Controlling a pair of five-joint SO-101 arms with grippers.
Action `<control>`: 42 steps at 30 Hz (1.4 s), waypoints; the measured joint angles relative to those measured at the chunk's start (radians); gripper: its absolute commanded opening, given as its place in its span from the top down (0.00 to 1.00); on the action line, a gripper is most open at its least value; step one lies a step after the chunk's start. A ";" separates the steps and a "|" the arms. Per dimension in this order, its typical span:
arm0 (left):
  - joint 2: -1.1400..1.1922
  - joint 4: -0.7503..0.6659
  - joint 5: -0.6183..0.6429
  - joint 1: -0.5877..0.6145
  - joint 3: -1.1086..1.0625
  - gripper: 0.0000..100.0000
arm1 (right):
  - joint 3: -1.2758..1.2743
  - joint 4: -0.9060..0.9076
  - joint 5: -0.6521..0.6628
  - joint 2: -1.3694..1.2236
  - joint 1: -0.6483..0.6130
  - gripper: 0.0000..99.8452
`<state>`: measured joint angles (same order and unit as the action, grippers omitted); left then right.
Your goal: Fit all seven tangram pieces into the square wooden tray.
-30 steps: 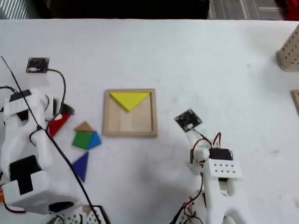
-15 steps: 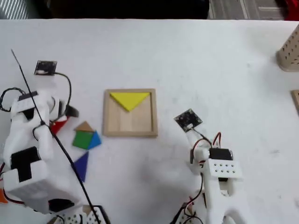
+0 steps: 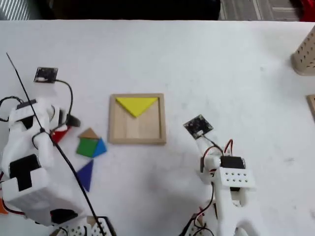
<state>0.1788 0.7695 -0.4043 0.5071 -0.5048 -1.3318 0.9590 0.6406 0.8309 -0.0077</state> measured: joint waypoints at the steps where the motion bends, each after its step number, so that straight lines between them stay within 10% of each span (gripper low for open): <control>1: 0.000 0.000 0.000 0.000 0.000 0.66 | 0.000 0.000 0.000 0.000 0.000 0.98; 10: 0.000 -0.009 -0.040 0.000 -0.015 0.67 | 0.000 0.000 0.000 0.000 0.000 0.98; 26: -0.005 -0.005 -0.107 -0.051 -0.015 0.98 | 0.000 0.000 0.000 0.000 0.000 0.98; 42: -0.203 0.063 -0.115 0.003 -0.127 0.98 | 0.000 0.000 0.000 0.000 0.000 0.98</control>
<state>-0.0238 0.8324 -0.5194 0.5102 -0.6322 -1.3318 0.9590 0.6406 0.8309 -0.0077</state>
